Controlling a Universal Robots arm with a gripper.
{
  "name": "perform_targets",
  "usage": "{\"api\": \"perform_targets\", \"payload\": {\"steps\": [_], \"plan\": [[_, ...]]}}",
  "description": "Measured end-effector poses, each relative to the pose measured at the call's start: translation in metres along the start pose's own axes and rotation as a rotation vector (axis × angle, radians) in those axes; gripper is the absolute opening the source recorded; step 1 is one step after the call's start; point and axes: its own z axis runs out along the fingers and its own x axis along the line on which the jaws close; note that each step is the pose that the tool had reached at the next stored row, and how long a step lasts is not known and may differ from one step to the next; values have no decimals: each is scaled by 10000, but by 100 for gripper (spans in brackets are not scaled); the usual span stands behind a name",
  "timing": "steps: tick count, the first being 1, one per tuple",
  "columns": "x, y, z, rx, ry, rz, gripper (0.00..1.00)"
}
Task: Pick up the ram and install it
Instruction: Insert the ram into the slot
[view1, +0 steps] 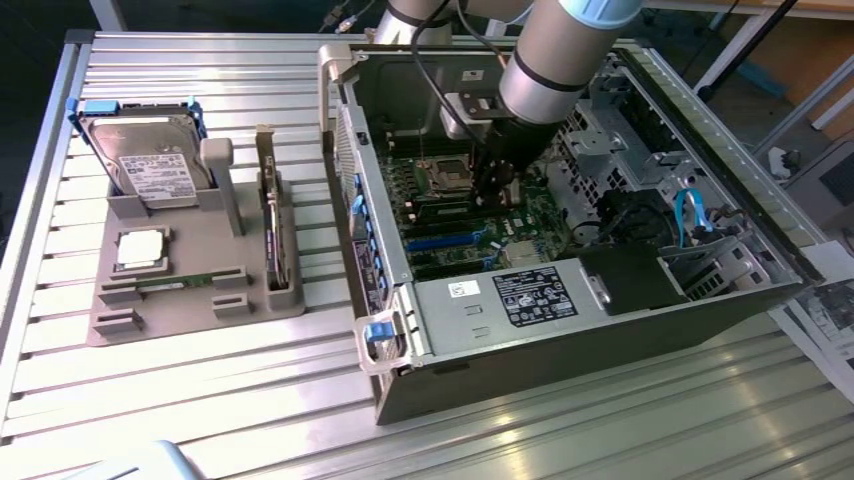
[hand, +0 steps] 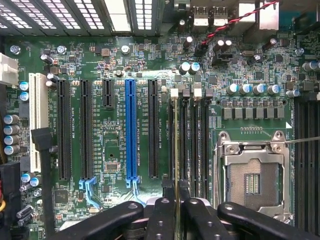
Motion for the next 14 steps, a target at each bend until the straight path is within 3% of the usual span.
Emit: {"api": "perform_targets", "payload": {"steps": [6, 7, 10, 14], "plan": [[0, -1, 2, 1, -4, -1, 15], [0, -1, 2, 1, -4, -1, 21], [0, 0, -9, 0, 6, 5, 21], [-8, 6, -155, 1, 4, 7, 21]]}}
